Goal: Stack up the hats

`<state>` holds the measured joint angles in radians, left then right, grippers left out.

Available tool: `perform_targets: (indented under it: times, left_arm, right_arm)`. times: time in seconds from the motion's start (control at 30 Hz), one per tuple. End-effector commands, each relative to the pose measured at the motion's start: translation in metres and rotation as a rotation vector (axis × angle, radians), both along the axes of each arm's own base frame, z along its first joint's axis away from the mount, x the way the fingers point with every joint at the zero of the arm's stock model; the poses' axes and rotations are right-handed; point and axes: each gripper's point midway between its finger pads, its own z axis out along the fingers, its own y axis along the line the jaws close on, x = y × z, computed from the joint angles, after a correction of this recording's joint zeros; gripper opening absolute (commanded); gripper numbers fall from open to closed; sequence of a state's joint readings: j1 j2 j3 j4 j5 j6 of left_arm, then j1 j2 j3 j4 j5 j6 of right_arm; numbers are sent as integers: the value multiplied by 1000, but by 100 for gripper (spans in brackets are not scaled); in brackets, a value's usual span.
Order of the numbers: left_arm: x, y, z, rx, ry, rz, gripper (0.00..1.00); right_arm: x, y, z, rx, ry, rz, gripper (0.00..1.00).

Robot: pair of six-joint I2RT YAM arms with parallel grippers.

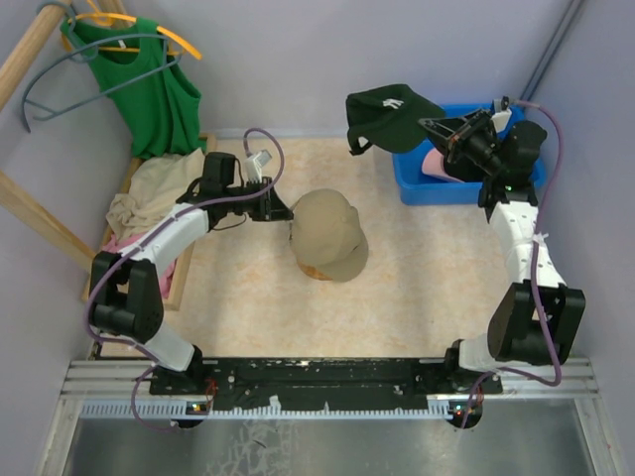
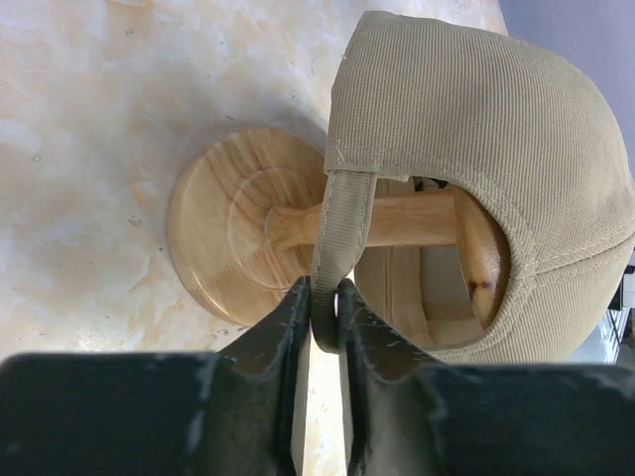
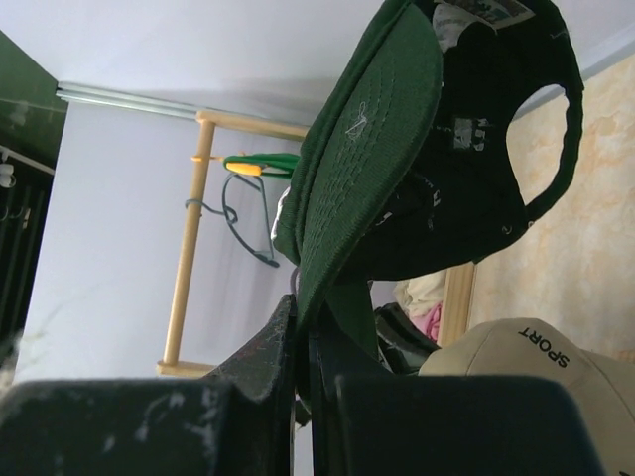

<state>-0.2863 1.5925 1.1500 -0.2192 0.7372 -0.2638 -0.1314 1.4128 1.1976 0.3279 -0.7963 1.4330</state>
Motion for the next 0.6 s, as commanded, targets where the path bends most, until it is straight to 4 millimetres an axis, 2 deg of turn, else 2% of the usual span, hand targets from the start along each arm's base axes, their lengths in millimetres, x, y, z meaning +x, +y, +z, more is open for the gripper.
perform_targets:
  times: [0.0,0.1,0.43,0.57]
  left_arm:
    - [-1,-4,-2,-13,9,-17,18]
    - [-4,-1,-9,-3,35,6,15]
    - [-19,13,-42,42,135,73,13]
    - [-22,12,-47,10,163,82,14]
  right_arm:
    - [-30,10,38,-35,-138,46,0]
    - [-36,14,40,-61,-151,66,0]
    - [-70,38,32,-41,-184,176,0]
    - [-89,63,29,-15,-212,270,0]
